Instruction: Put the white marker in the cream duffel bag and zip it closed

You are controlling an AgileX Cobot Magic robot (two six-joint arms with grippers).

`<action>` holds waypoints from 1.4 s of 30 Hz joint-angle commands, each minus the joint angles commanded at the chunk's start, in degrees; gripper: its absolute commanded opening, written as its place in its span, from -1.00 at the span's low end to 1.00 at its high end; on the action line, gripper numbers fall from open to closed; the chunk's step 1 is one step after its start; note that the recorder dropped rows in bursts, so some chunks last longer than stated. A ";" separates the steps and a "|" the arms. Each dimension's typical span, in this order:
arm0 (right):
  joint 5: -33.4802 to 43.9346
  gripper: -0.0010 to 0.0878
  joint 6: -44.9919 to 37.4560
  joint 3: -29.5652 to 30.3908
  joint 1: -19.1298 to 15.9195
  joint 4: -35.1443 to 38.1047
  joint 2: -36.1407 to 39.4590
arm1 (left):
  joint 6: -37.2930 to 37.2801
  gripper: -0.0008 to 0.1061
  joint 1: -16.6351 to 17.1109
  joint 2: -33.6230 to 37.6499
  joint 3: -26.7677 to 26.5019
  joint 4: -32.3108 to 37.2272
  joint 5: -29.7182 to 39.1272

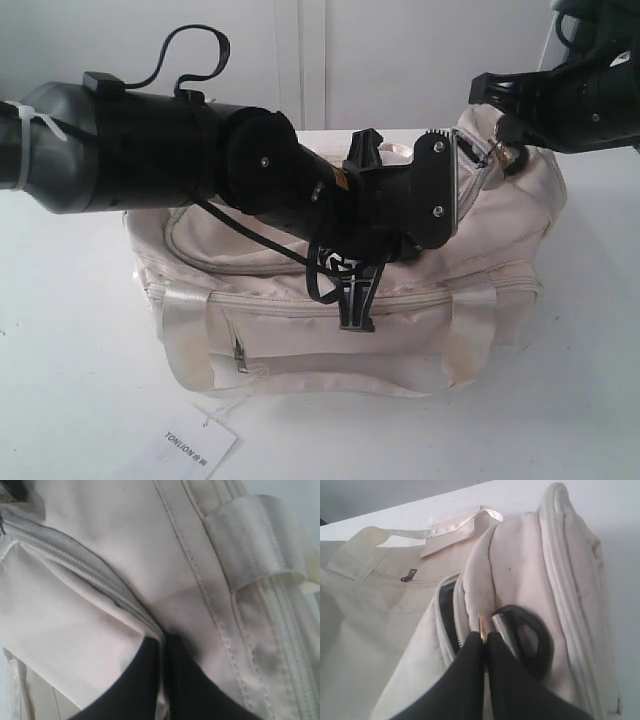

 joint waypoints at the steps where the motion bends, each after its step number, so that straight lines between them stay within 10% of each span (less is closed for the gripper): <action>1: -0.26 -0.98 0.00 -0.82 0.00 0.13 0.54 | 0.00 -0.99 0.00 0.00 0.00 0.00 0.00; 42: -9.86 -0.98 -0.35 -7.38 0.10 0.25 8.23 | 0.00 -0.99 0.00 0.00 0.00 0.00 0.25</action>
